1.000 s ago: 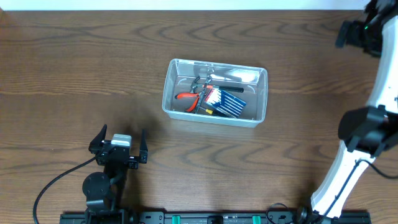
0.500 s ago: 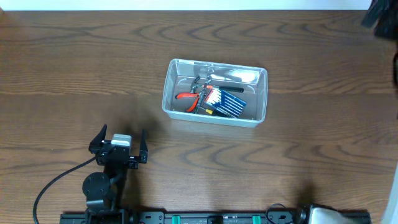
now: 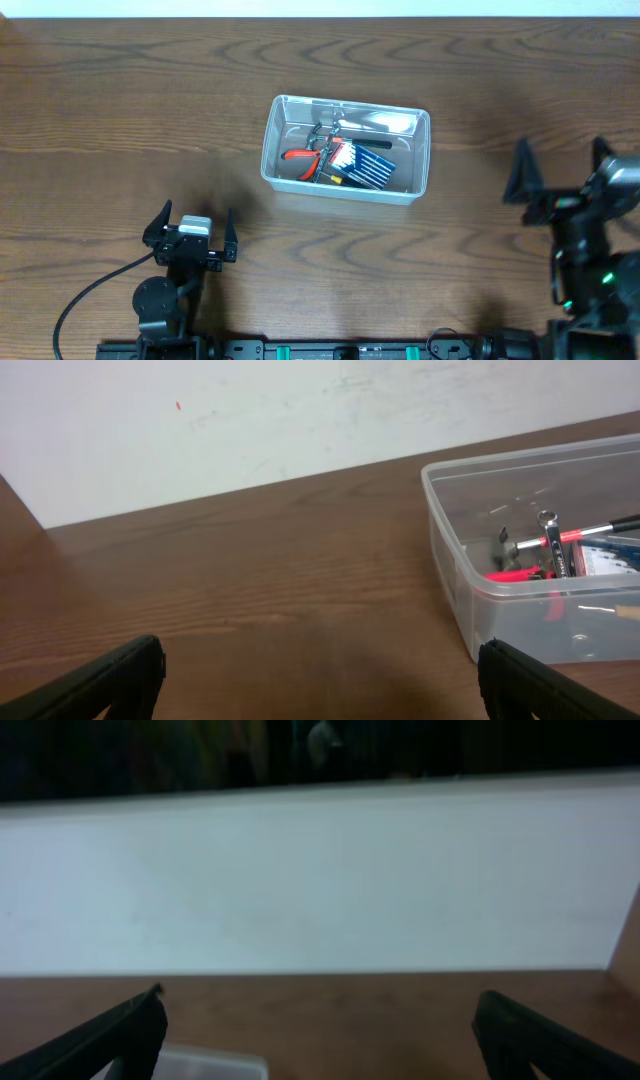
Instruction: Pack container
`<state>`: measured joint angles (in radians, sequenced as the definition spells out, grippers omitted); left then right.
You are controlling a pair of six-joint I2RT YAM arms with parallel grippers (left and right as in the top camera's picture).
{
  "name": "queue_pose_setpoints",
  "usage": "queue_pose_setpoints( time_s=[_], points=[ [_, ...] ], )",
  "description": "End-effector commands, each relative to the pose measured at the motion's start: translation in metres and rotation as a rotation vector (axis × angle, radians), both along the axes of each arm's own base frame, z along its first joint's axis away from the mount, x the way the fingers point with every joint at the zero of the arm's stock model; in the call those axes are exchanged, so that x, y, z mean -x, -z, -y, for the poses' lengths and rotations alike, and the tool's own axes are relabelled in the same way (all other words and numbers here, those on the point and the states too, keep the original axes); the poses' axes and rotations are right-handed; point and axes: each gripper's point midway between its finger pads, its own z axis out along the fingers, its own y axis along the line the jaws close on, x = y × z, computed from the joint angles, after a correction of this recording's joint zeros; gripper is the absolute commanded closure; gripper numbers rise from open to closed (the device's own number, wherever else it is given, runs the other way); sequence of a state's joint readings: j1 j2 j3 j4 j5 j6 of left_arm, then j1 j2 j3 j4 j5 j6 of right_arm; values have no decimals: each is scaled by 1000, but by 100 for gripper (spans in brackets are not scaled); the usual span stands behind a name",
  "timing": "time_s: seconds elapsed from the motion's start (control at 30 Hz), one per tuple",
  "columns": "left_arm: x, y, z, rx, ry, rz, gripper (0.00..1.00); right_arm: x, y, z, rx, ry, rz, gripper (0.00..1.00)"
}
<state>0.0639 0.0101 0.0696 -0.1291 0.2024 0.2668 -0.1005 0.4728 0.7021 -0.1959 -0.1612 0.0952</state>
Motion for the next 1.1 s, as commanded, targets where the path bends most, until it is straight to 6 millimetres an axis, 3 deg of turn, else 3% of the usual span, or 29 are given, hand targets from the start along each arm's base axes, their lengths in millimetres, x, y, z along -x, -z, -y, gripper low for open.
queue_pose_setpoints(
  time_s=[0.0, 0.37, 1.07],
  points=[
    [-1, 15, -2, -8, -8, -29, 2, 5, 40, -12, 8, -65, -3, 1],
    [-1, 15, -2, -8, -8, -29, 2, 9, 123, -20, 54, -94, 44, 1],
    [-1, 15, -2, -8, -8, -29, 2, 6, 169, 0, 45, 33, 15, 1]
  ],
)
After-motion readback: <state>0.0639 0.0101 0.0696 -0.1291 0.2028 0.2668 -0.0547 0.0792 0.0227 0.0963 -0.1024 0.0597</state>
